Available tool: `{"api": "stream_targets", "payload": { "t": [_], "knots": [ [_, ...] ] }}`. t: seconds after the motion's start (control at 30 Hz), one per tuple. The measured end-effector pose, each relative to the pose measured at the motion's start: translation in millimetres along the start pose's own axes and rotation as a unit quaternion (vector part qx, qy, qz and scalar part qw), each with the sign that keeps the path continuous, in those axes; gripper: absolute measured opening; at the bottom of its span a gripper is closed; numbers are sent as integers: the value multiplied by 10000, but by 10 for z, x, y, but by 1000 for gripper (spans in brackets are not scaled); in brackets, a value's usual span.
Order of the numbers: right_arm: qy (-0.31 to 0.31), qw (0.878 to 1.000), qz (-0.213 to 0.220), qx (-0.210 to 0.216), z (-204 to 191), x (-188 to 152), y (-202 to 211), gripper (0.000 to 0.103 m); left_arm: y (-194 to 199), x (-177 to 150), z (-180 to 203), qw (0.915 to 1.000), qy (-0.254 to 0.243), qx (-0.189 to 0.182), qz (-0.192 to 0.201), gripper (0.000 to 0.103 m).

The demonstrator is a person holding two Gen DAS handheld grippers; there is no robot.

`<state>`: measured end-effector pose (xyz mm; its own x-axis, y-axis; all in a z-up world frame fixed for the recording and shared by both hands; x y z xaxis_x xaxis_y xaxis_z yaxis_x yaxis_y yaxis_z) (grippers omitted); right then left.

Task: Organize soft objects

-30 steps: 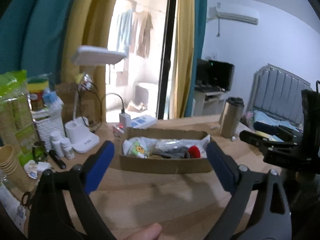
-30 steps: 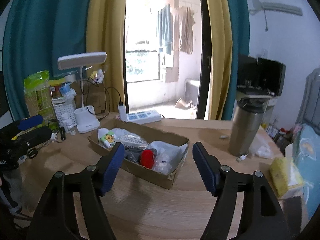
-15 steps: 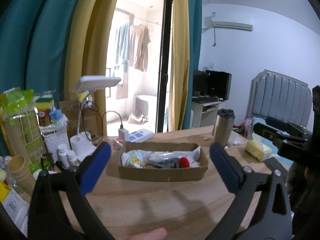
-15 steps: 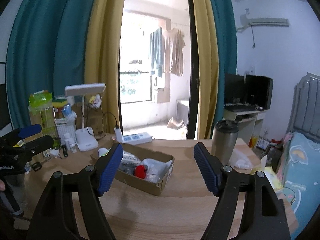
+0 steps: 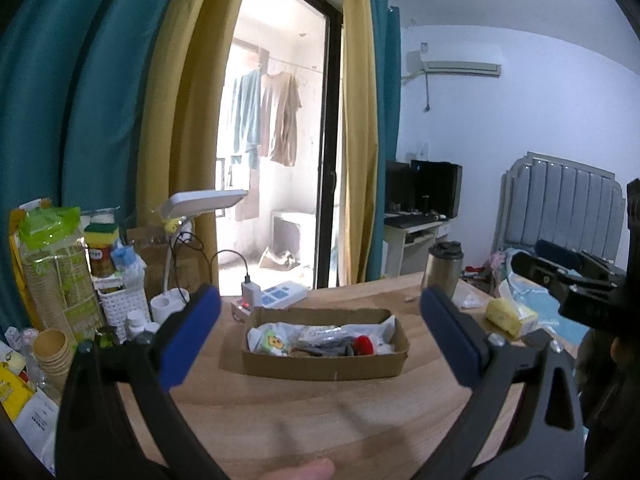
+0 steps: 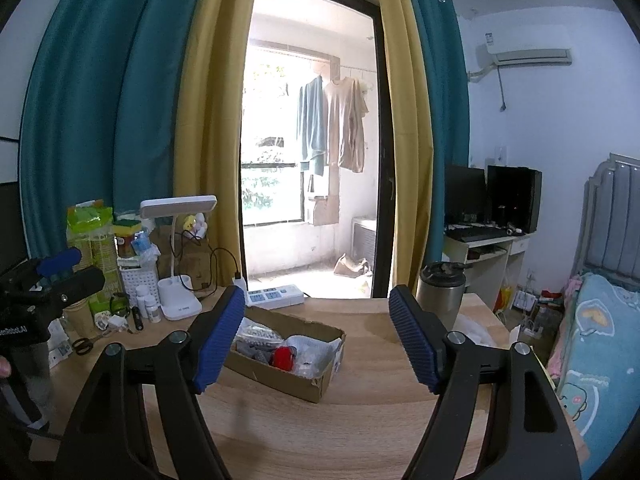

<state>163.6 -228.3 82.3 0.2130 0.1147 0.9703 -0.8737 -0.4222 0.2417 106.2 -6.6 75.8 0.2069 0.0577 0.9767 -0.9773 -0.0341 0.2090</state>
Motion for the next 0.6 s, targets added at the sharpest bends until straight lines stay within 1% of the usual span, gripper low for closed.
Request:
{"api": "stream_targets", "payload": {
  "t": [0.2, 0.4, 0.6],
  "knots": [
    [-19, 10000, 5, -24, 3, 3, 6, 78, 28, 49, 12, 9999, -3, -7, 110, 101],
    [-54, 10000, -10, 20, -5, 3, -3, 78, 19, 50, 34, 10000, -20, -44, 73, 101],
    [-28, 10000, -13, -67, 16, 0, -1, 78, 12, 46, 52, 9999, -18, -92, 68, 101]
  ]
}}
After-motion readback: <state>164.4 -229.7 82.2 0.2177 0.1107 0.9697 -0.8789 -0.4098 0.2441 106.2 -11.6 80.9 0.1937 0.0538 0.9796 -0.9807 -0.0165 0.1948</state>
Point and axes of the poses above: each gripper's, at about its wrist camera, not at the fingertips, and y roughly against the way its jaws point, z to its right, x to its top, the point moved 8 cm from there along -y, roughly the way its jaws point, and after that the axes turned 1 degree about -y, right-handed, at the moved point
